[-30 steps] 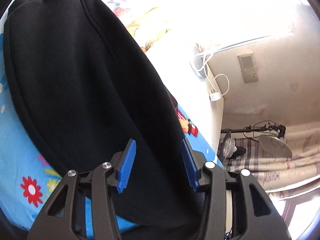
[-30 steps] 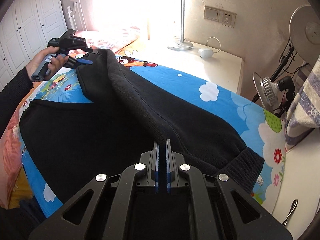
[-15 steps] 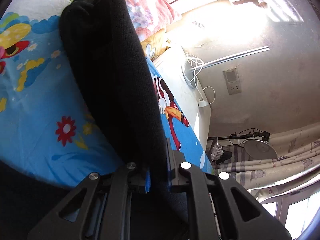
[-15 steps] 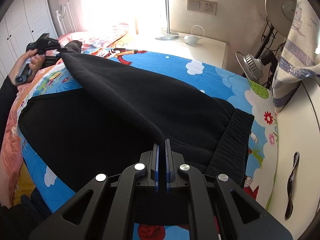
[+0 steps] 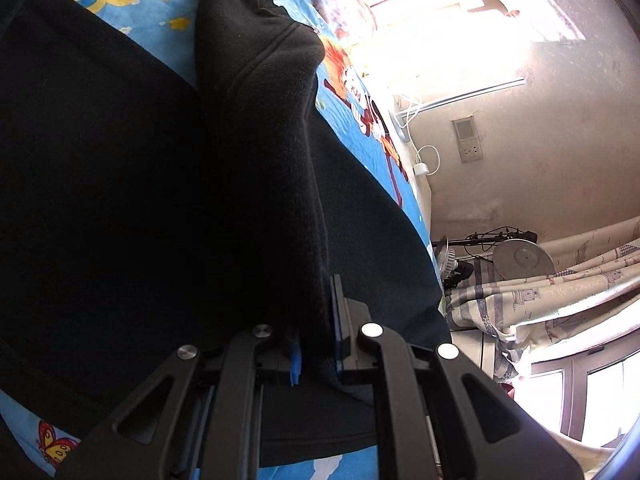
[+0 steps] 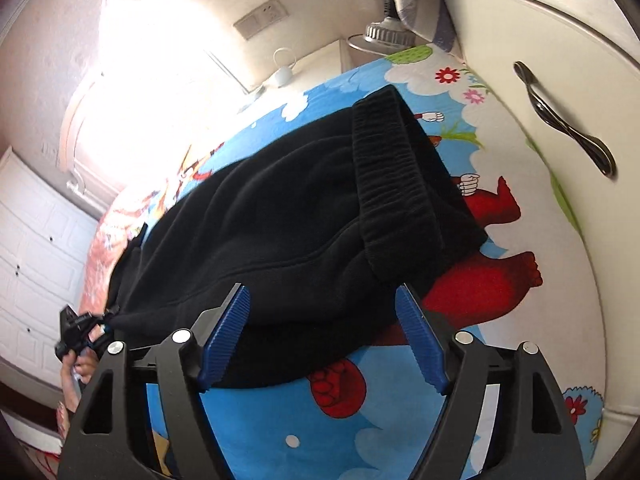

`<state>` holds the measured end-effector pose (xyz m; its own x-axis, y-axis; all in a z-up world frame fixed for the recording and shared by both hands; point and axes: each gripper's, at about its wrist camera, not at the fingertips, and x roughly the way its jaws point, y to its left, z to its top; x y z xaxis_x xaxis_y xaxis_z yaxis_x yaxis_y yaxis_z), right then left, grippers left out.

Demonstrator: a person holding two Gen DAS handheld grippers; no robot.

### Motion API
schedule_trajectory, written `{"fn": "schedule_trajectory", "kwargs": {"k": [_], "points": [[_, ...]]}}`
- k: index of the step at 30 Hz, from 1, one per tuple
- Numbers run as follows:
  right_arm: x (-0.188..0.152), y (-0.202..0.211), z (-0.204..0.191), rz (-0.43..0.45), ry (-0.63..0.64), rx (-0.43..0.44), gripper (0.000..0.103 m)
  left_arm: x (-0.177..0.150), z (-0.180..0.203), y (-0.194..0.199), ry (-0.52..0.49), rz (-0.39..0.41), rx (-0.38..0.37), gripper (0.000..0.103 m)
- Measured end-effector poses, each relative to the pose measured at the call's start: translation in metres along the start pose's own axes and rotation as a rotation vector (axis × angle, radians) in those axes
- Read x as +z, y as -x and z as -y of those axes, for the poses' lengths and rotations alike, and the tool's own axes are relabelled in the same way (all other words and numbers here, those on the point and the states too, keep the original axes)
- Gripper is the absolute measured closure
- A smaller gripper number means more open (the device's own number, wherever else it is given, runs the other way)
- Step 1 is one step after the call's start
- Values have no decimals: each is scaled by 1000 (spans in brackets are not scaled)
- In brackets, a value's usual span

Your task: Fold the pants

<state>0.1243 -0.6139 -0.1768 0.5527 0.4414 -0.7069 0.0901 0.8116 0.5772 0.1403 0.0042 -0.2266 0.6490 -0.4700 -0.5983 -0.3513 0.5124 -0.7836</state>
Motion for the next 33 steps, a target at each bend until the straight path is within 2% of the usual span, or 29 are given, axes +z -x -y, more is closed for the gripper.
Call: {"fn": "schedule_trajectory", "kwargs": {"k": [5, 7, 9, 10, 12, 14, 17, 20, 23, 27, 31, 33], "points": [[12, -20, 26, -7, -215, 10, 28, 4, -5, 2, 9, -3, -7, 92], [18, -24, 29, 15, -221, -57, 28, 5, -8, 3, 12, -8, -7, 92], [22, -25, 30, 35, -209, -62, 28, 10, -16, 9, 13, -12, -6, 92], [24, -28, 28, 31, -196, -52, 31, 11, -17, 8, 11, -14, -4, 92], [29, -35, 23, 32, -158, -92, 37, 14, -16, 5, 7, -20, -4, 92], [33, -34, 23, 50, -120, -165, 74, 16, -12, 0, 7, -28, -3, 92], [41, -16, 13, 98, -67, -145, 89, 13, 3, 11, -40, -10, 7, 93], [40, 17, -9, 155, 18, -148, 90, -4, 20, 43, -69, 7, -11, 93], [33, 30, -6, 179, 58, -227, 90, -35, 21, 67, -103, 7, 9, 93], [29, -13, 25, 73, 52, -286, 90, -53, -17, 39, -32, -65, 55, 93], [19, -13, 28, 73, 97, -329, 89, -60, -19, 29, -62, -52, 92, 93], [17, -12, 31, 73, 88, -363, 85, -61, -19, 28, -61, -58, 95, 92]]}}
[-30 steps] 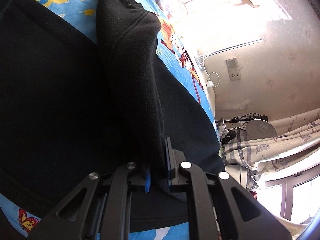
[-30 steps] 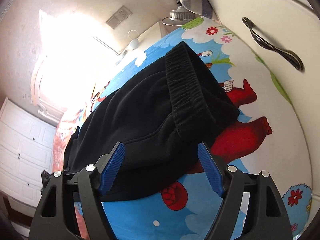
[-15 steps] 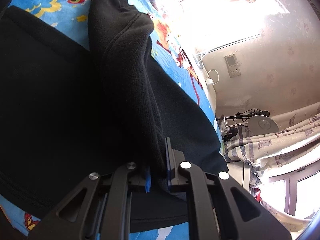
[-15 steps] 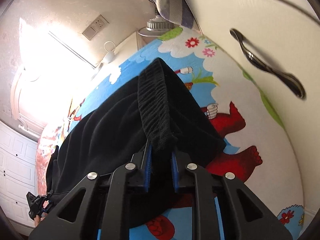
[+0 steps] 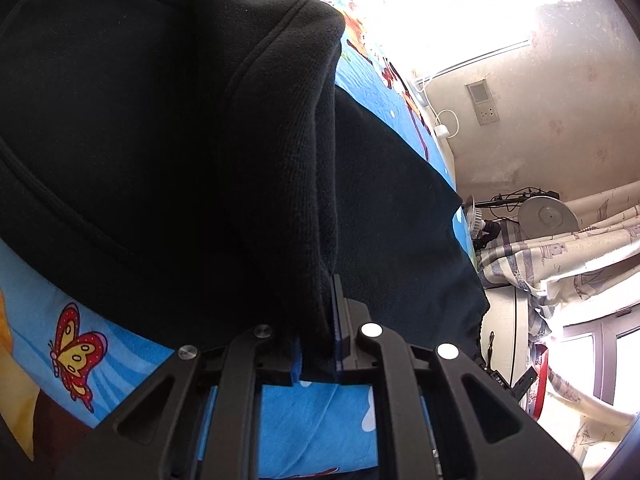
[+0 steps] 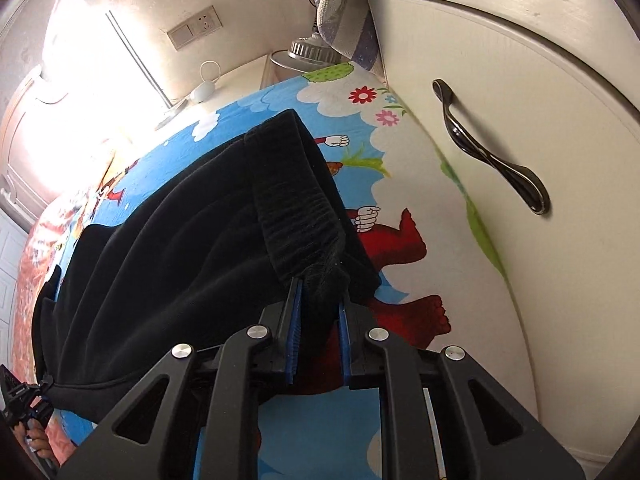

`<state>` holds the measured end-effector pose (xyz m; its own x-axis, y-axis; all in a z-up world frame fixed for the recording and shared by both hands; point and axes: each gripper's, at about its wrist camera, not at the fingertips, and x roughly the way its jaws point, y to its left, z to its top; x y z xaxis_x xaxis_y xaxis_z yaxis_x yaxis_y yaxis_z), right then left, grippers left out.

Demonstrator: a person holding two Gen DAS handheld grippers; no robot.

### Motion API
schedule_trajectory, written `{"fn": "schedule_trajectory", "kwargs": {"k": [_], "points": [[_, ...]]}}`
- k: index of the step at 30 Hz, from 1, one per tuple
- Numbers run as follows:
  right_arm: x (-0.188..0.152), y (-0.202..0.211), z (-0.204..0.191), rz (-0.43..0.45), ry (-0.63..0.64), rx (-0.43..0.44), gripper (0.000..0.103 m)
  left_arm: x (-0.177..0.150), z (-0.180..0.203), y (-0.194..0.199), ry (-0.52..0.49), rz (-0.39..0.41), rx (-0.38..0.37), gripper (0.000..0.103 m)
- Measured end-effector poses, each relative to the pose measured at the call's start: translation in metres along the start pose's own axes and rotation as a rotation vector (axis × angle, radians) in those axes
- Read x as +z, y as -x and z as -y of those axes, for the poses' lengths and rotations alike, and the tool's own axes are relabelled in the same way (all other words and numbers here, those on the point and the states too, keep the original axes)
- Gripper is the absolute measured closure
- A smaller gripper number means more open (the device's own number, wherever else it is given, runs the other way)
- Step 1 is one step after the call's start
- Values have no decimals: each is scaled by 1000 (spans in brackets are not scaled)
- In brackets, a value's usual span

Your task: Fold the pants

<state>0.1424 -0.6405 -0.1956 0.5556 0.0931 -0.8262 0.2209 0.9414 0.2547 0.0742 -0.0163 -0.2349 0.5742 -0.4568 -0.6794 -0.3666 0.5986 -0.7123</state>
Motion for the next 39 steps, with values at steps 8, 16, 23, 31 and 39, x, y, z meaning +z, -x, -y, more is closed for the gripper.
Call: {"fn": "schedule_trajectory", "kwargs": {"k": [8, 16, 23, 31, 39], "points": [[-5, 52, -49, 238, 112, -282, 39, 3, -1, 30, -95, 119, 212, 55], [-73, 4, -256, 98, 533, 163, 26, 73, 81, 21, -425, 301, 600, 36], [-145, -42, -364, 31, 754, 201, 18, 169, 93, -72, -466, 152, 849, 45], [-158, -54, -358, -4, 782, 203, 18, 146, 19, 101, -116, 450, 419, 95], [-155, -53, -367, -29, 792, 168, 18, 65, -175, 178, 339, 492, 140, 62]]}}
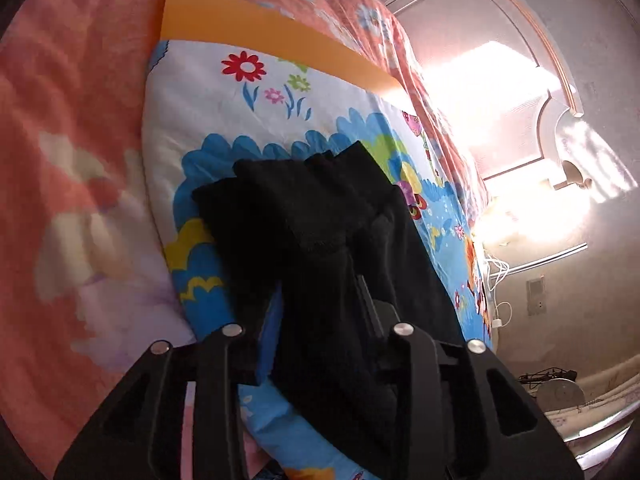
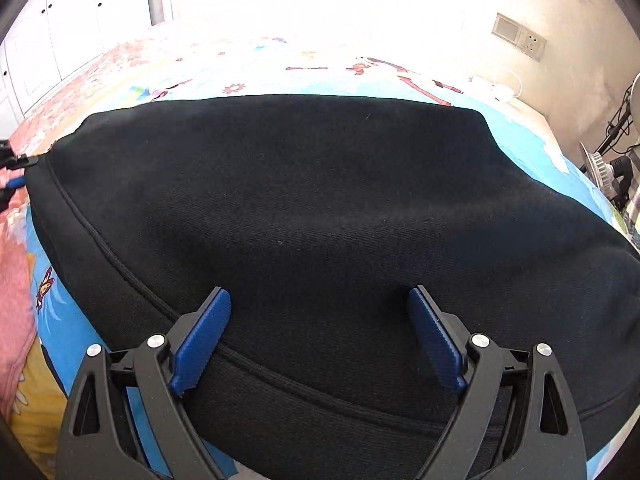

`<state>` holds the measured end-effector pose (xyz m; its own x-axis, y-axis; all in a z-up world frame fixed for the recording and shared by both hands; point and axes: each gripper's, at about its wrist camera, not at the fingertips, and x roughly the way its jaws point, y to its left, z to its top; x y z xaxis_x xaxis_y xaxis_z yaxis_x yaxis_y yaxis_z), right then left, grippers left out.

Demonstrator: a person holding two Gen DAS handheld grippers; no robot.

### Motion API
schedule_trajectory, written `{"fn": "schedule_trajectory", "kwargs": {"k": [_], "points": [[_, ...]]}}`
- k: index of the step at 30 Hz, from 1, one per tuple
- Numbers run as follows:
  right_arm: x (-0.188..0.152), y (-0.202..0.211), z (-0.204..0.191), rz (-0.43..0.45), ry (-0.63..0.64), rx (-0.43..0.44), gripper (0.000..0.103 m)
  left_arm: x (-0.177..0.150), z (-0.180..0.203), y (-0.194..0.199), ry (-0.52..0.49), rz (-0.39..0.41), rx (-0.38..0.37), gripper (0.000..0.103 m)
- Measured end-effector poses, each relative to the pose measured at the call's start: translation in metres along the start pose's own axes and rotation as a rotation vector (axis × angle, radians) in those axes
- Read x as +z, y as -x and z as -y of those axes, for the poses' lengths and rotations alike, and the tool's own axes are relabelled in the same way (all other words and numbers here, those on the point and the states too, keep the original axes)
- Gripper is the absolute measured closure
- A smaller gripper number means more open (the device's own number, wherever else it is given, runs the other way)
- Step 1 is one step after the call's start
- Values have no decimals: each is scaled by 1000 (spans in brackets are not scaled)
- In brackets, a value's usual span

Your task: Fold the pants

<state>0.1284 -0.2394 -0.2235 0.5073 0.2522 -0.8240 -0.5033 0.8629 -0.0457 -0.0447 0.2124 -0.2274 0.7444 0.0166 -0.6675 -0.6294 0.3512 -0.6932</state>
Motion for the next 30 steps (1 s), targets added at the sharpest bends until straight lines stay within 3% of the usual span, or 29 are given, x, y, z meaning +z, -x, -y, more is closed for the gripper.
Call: {"fn": "schedule_trajectory", "kwargs": {"k": [6, 9, 11, 12, 15, 17, 18, 20, 22, 25, 30], "points": [[-1, 1, -1, -5, 0, -15, 17, 13, -22, 1, 93, -2, -164, 62], [5, 17, -8, 34, -5, 9, 16, 16, -21, -17, 107, -50, -123, 62], [8, 36, -28, 96, 63, 93, 16, 20, -19, -23, 90, -53, -137, 67], [9, 45, -40, 125, 107, 114, 16, 22, -18, -22, 80, -52, -149, 81], [6, 63, -88, 200, 299, 163, 16, 23, -9, -16, 35, -37, -144, 83], [-2, 61, -122, 219, 442, 138, 17, 22, -8, -15, 33, -37, -137, 84], [-5, 56, -135, 212, 496, 133, 18, 21, -9, -13, 40, -36, -138, 84], [-7, 44, -147, 178, 533, 164, 37, 21, -8, -9, 47, -29, -150, 85], [-1, 32, -144, 147, 523, 191, 41, 21, -5, -5, 38, -22, -154, 85], [-3, 20, -143, 107, 532, 210, 57, 23, -1, -1, 23, -18, -158, 85], [-5, 25, -144, 106, 544, 233, 63, 26, 4, 0, 18, -19, -157, 85]]}}
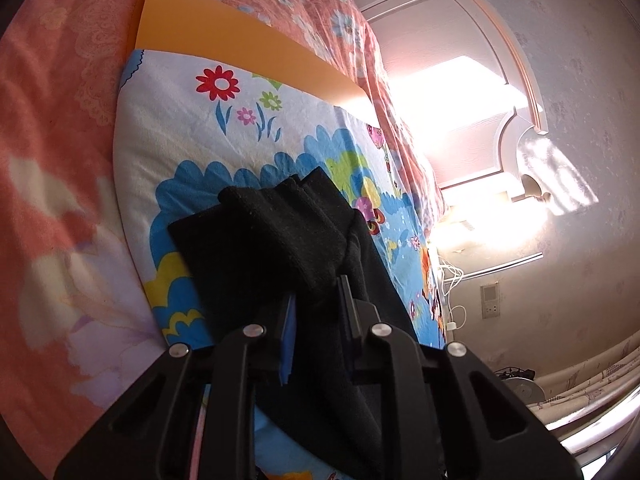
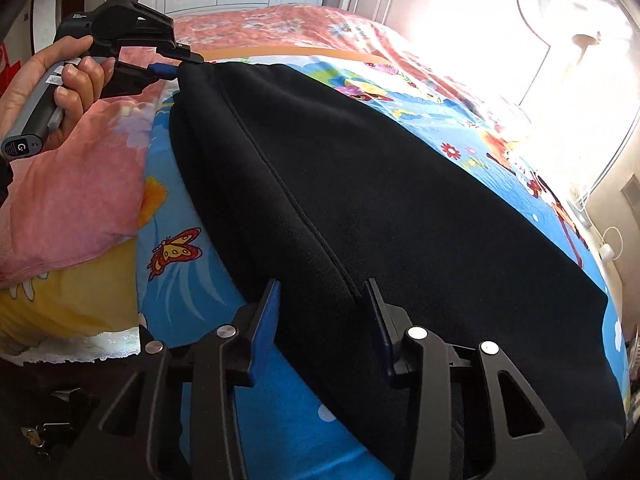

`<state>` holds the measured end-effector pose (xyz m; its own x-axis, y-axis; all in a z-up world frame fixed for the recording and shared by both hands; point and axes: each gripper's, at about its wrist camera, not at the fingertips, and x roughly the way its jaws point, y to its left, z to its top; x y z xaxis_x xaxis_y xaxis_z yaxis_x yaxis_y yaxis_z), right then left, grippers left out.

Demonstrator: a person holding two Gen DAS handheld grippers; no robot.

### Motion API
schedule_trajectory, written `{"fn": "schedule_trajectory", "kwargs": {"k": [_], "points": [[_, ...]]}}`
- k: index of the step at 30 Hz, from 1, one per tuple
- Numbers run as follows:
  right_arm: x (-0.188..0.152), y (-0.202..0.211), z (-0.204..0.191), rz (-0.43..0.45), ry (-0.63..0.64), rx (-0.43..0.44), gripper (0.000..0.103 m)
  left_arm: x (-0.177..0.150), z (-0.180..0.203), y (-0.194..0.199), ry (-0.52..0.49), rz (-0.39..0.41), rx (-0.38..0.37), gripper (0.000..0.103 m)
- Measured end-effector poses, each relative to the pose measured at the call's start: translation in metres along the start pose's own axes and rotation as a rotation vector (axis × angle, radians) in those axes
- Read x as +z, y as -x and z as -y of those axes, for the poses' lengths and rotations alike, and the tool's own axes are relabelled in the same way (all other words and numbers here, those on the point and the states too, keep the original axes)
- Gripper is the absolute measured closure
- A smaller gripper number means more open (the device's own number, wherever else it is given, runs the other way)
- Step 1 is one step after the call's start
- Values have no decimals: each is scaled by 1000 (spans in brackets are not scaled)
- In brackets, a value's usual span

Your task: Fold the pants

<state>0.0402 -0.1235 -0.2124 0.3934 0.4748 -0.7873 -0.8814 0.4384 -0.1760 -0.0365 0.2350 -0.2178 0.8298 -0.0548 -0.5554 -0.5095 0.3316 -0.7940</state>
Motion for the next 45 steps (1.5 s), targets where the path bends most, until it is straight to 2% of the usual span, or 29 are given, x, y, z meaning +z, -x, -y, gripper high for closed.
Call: {"fn": "schedule_trajectory", "kwargs": {"k": [1, 4, 5, 6, 7, 9, 11, 16, 19, 20, 22, 24, 26, 27, 28, 29, 30, 31, 32, 33, 34, 36, 39, 40, 41, 42, 43, 44, 45], "points": [[0, 5, -3, 13, 19, 6, 63, 1, 1, 0, -1, -1, -1, 85], [2, 14, -10, 57, 54, -57, 37, 5, 7, 1, -18, 1, -4, 85], [2, 11, -9, 43, 51, -48, 42, 5, 9, 2, -22, 3, -6, 85], [2, 5, -6, 12, 34, -29, 51, 5, 10, 3, -23, 5, -9, 85], [2, 0, -2, -14, 16, -23, 71, 5, 11, 3, -23, 5, -9, 85], [0, -1, -2, -5, 28, -24, 74, 5, 12, 4, -22, 3, -8, 85], [0, -1, -3, -6, 38, -40, 97, 7, 14, 4, -26, -1, -5, 86], [4, 26, 7, 42, 13, -8, 98, 0, 11, 22, -34, 25, 9, 86], [-1, 15, 6, 7, -1, 26, 98, -7, -22, 8, 10, -26, 49, 86], [-4, 9, 3, -9, 4, 25, 98, -8, -31, 3, 21, -37, 37, 84], [-8, 2, 0, -19, -9, 22, 97, -9, -39, 7, 30, -13, 39, 62], [-5, 3, -1, -23, 0, 22, 96, -7, -40, 16, 15, 31, 65, 61], [-4, 3, 2, -26, -31, 44, 89, 0, -41, 20, 6, 46, 93, 63], [-5, 2, 3, -26, -50, 53, 86, 4, -41, 20, -5, 50, 133, 76], [-5, 2, 2, -24, -56, 66, 79, 8, -41, 22, -29, 79, 250, 82], [-5, 3, 0, -18, -51, 84, 63, 9, -37, 28, -71, 142, 401, 84], [-4, 5, -3, -10, -43, 96, 55, 9, -30, 37, -118, 217, 459, 84], [-3, 9, -5, 2, -36, 78, 39, 6, -19, 45, -170, 272, 426, 79], [-1, 14, -5, 26, -35, 54, 31, 2, -5, 47, -239, 293, 384, 71], [2, 20, -4, 52, -43, 45, 29, -5, 10, 43, -322, 288, 354, 51], [6, 25, 1, 72, -70, 54, 25, -13, 25, 36, -412, 270, 318, 44], [12, 32, 16, 109, -160, 55, 15, -27, 49, 12, -571, 227, 288, 43], [10, 27, 44, 90, -280, 15, 14, -38, 63, -37, -748, 88, 242, 40], [8, 25, 53, 76, -315, -6, 14, -36, 58, -52, -770, 62, 293, 40], [6, 23, 63, 66, -347, -29, 14, -31, 51, -63, -777, 71, 389, 40], [3, 21, 73, 61, -375, -58, 14, -21, 42, -68, -764, 67, 442, 31], [2, 21, 83, 60, -404, -92, 11, -10, 32, -65, -710, 61, 411, 27], [2, 19, 92, 63, -432, -133, 7, -2, 29, -61, -656, 62, 383, 27], [3, 18, 101, 68, -457, -174, 4, -1, 32, -59, -646, 61, 395, 27]]}}
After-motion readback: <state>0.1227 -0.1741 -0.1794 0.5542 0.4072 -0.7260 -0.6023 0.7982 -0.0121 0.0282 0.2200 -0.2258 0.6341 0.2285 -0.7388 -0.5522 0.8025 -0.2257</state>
